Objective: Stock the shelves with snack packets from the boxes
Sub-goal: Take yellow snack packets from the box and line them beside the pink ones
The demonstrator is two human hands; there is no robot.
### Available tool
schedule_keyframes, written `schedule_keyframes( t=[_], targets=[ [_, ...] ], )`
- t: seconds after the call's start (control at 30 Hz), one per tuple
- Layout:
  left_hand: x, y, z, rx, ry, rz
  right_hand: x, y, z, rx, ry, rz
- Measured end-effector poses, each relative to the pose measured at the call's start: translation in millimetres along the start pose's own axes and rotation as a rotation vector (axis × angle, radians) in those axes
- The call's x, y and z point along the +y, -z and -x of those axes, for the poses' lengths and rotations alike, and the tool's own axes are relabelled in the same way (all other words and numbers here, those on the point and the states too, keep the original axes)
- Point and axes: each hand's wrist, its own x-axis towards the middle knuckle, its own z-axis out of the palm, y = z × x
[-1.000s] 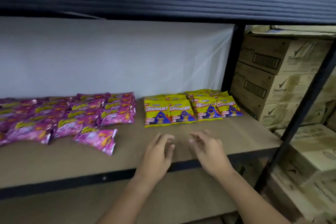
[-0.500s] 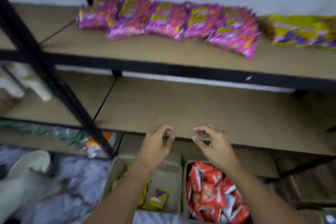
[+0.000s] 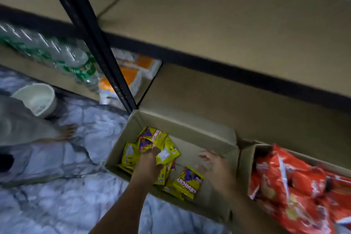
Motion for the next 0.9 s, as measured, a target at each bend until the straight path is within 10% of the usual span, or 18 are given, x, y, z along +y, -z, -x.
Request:
schedule_keyframes(
  t=[0.53,0.9],
  targets=[
    [-83.5,-151.2,-129.0,-0.108,-0.089,-0.537,156.3,-159.0,-87.9,-0.426,0.049,0.197],
    [-89.1,-148.1,-135.6,-0.023,-0.185,-0.428,159.3,-156.7,-87.3,-0.408,0.164,0.746]
  ],
)
